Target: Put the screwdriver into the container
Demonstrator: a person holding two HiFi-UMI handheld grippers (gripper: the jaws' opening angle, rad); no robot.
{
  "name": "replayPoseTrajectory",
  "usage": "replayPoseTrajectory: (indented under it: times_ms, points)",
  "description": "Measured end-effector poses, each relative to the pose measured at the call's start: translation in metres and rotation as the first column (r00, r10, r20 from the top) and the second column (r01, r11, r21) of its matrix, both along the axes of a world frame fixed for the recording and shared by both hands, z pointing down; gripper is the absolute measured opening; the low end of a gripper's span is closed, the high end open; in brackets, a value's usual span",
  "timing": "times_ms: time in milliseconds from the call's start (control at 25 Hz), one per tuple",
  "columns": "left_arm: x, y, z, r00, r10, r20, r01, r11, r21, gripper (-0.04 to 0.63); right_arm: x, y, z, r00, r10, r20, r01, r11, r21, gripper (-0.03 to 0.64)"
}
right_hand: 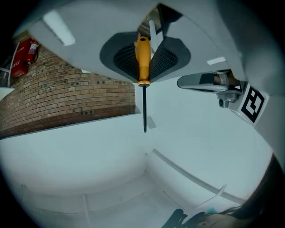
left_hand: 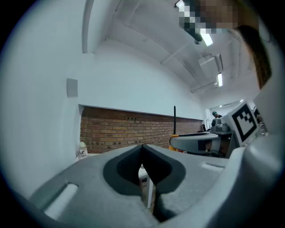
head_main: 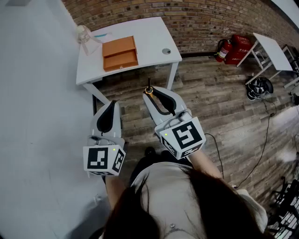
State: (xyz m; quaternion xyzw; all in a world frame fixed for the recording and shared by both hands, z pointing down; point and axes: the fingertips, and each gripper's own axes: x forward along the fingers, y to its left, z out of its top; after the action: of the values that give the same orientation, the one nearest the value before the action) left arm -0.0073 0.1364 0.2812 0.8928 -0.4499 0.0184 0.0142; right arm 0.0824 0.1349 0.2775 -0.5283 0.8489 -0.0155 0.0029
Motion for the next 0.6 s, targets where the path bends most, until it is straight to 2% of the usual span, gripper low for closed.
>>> replayPoseTrajectory:
  times_ms: [280, 600]
  points:
    - [-0.023, -0.017, 0.003, 1.0, 0.019, -0.013, -0.019, 1.0, -0.002, 0.0, -0.021, -0.018, -0.003, 1.0, 0.016, 0.009, -0.016, 1.0, 0.008, 0.075]
    - [-0.038, -0.037, 0.01, 0.999, 0.046, -0.029, -0.047, 0.999, -0.021, 0.0, -0.039, -0.04, 0.001, 0.999, 0.037, -0.026, -0.037, 0.999, -0.003, 0.077]
